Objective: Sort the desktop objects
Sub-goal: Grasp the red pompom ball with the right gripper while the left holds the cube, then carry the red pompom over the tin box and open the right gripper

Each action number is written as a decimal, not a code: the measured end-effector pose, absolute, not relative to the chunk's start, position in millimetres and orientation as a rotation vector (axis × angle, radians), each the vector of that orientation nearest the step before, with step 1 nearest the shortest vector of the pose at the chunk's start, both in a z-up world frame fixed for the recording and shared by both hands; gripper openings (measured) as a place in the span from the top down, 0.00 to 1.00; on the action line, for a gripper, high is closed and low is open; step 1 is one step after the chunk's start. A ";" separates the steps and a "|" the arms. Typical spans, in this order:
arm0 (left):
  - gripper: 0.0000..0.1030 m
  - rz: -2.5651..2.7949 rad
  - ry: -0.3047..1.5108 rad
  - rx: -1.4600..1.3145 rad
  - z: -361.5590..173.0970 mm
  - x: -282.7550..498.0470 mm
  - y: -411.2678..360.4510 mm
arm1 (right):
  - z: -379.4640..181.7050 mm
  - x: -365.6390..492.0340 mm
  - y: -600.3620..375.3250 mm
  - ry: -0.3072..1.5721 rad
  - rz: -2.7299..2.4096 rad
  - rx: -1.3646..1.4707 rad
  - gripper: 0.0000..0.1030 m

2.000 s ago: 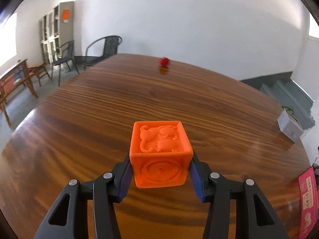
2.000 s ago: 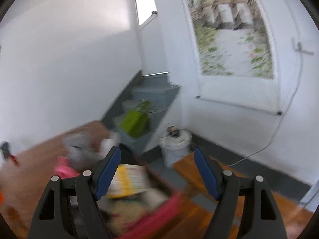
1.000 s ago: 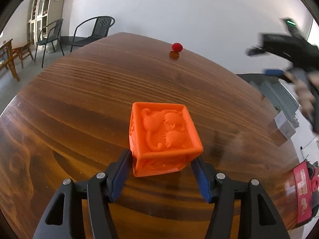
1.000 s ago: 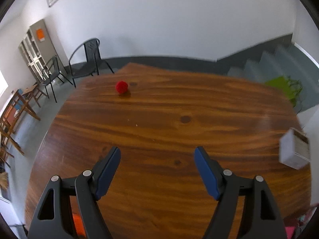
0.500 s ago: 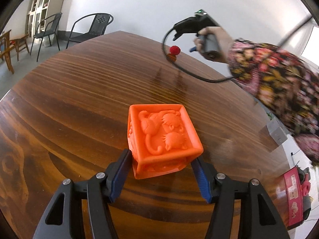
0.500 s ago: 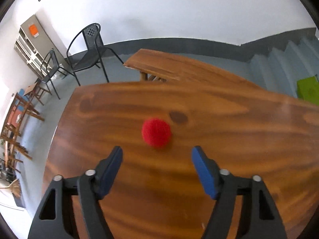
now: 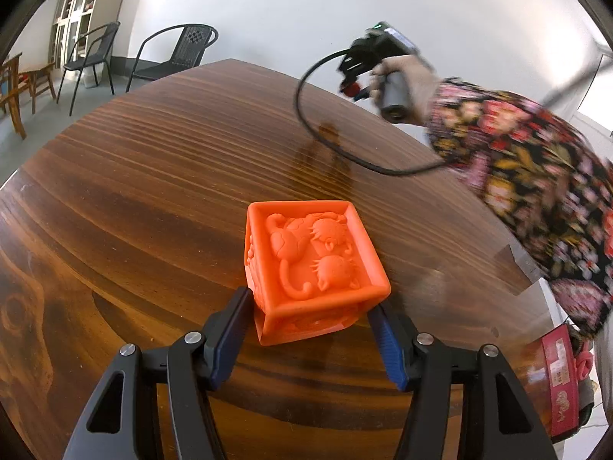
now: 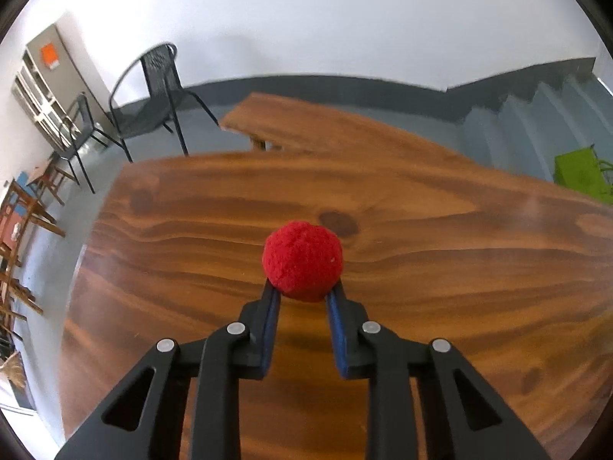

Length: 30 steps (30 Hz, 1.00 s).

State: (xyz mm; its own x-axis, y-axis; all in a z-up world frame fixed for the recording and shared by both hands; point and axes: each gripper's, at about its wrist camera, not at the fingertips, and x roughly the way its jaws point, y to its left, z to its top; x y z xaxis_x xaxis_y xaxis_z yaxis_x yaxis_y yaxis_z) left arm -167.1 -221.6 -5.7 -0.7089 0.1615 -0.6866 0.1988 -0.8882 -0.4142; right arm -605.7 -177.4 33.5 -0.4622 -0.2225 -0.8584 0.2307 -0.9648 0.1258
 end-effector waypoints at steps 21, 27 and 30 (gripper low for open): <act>0.45 -2.767 0.639 1.180 -1.9 -167.1 -203.6 | 161.9 -210.0 68.6 0.108 -2.660 0.921 0.75; 0.46 -2.832 0.552 1.105 21.9 -148.2 -173.6 | 172.4 -92.1 191.6 -0.034 -2.801 0.922 0.75; 0.46 -2.912 0.459 1.025 44.7 -126.4 -140.5 | 179.5 -48.3 248.2 -0.068 -2.893 0.906 0.75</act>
State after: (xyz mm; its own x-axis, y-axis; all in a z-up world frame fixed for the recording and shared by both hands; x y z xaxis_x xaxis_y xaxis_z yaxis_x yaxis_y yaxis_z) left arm -126.4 -140.5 44.7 -0.7841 0.0777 -0.6157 0.1156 -0.9565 -0.2679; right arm -48.3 248.2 179.5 -0.8159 -0.1176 -0.5661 0.0909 -0.9930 0.0753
